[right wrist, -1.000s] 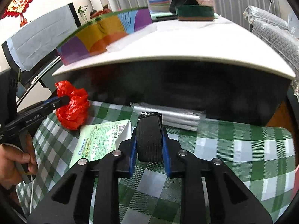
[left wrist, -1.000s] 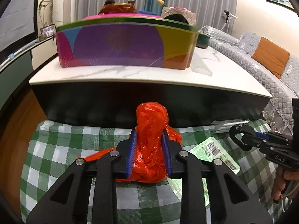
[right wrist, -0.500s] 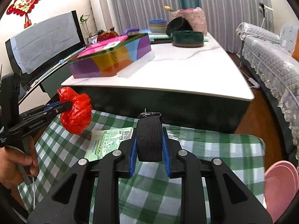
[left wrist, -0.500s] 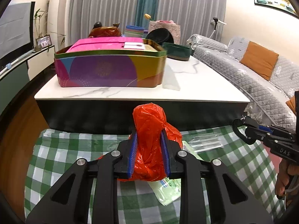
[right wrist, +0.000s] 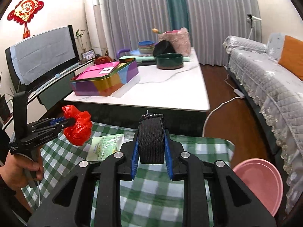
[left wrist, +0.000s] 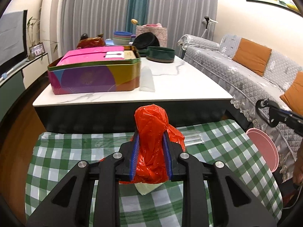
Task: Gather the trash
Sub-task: 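Carry the red bag and black strap over the pink bin with both grippers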
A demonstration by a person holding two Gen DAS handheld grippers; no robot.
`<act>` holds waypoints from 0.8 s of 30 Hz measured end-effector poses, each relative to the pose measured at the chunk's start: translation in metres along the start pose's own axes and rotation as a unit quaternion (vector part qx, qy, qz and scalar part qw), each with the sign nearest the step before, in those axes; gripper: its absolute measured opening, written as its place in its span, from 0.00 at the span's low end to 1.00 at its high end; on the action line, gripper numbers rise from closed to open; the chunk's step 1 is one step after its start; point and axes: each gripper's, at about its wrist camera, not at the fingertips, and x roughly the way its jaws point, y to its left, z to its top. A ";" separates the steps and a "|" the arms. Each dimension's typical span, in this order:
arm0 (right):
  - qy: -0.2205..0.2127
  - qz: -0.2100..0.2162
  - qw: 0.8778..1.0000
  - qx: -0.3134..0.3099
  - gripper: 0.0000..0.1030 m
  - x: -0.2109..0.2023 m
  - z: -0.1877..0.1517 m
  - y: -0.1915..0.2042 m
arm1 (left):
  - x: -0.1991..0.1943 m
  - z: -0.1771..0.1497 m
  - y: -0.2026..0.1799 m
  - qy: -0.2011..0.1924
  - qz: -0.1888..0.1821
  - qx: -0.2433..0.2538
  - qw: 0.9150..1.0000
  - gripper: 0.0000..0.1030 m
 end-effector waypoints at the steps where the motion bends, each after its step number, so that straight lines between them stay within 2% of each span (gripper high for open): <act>1: -0.002 -0.003 1.000 0.001 0.24 -0.005 -0.001 -0.004 | -0.002 -0.001 -0.003 -0.001 0.000 0.002 1.000 0.23; 12: -0.020 -0.018 1.000 0.005 0.24 -0.056 -0.009 -0.034 | -0.019 -0.012 -0.026 -0.008 0.000 -0.004 1.000 0.23; 24: -0.030 -0.020 0.999 0.007 0.24 -0.090 -0.019 -0.078 | -0.027 -0.027 -0.052 -0.009 -0.004 -0.010 1.000 0.23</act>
